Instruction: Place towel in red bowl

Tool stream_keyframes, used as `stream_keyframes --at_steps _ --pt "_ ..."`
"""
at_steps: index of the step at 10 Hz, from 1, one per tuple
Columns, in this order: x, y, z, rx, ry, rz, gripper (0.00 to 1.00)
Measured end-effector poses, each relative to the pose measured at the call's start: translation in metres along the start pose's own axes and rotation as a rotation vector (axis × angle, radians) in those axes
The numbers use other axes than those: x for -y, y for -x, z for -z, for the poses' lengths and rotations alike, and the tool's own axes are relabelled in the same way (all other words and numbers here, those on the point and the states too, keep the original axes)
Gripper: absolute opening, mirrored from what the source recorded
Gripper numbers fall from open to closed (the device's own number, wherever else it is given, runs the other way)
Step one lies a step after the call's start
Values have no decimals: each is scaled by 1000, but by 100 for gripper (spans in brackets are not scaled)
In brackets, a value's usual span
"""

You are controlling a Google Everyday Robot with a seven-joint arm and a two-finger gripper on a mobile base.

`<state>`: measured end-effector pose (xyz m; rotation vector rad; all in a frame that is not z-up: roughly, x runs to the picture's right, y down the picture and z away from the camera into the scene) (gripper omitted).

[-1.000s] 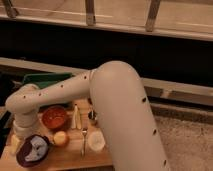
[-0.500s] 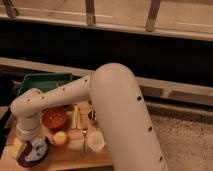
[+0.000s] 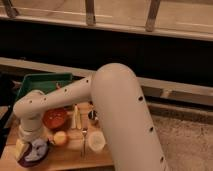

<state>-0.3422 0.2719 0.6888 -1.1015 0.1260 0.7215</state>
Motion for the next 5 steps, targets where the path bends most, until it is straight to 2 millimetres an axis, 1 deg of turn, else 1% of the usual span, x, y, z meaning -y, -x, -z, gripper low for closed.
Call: stream_keyframes --at_steps 3,5 --pt "11 5 -8 4 -16 -21 80" --pt "11 10 -13 12 -29 -20 80"
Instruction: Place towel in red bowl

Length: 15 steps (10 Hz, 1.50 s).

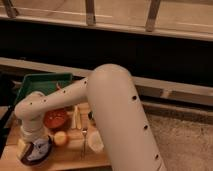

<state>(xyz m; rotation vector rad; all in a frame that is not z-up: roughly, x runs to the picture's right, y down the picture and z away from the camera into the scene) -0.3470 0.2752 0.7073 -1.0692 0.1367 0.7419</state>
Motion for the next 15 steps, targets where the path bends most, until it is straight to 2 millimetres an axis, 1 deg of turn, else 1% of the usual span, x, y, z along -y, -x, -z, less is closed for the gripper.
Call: stream_keyframes --at_steps 2,4,5,7,9,10,12,13,15 --pt "-2 6 -6 8 -3 7 80" --pt "-11 12 -16 6 4 22 80" --pt "-12 13 -21 4 9 24 76" --pt "-14 14 -29 2 14 26 56" --pt "-17 13 -31 4 14 28 36" --pt "-17 12 -26 12 10 30 25" --pt "-21 11 -9 28 -3 36 6" --pt "-25 10 2 35 -11 42 1" --pt "-31 9 21 47 -24 61 0"
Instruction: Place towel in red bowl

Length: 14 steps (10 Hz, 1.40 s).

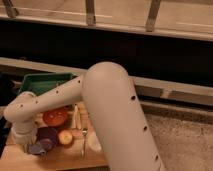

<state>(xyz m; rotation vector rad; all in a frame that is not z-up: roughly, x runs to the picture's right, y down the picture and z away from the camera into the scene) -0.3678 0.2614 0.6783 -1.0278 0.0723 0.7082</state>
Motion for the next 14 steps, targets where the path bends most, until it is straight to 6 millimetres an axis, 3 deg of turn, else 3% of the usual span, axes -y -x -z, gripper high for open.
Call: stream_keyframes --at_steps 3,8,10,12,14 --pt "-4 1 13 7 -3 34 0" --pt "-7 2 3 -3 45 54 1" --pt "-9 2 3 1 51 57 14" --pt "-16 0 7 5 50 71 34" --pt "-23 -2 13 8 45 83 39"
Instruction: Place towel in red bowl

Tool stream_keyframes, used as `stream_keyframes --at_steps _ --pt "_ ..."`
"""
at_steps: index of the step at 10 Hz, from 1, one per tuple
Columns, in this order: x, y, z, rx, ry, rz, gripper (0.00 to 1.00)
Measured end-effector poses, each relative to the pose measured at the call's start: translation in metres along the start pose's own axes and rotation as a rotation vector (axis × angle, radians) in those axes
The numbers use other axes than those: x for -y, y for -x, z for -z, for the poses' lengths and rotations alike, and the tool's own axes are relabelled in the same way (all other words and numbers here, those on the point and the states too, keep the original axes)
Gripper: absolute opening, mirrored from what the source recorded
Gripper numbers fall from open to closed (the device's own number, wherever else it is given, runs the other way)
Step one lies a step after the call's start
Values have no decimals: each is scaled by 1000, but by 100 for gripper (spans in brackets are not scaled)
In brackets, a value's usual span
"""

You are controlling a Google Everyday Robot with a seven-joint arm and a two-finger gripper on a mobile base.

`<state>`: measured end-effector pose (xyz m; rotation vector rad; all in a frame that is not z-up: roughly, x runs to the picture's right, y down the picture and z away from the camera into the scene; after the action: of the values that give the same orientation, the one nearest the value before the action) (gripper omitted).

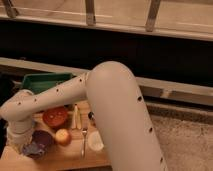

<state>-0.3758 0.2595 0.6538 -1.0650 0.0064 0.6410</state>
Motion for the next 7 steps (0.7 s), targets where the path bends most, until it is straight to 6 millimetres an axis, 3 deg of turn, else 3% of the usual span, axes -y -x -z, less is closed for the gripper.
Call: stream_keyframes --at_steps 6,7 --pt "-10 1 1 4 13 23 39" --pt "-14 3 -3 4 26 36 34"
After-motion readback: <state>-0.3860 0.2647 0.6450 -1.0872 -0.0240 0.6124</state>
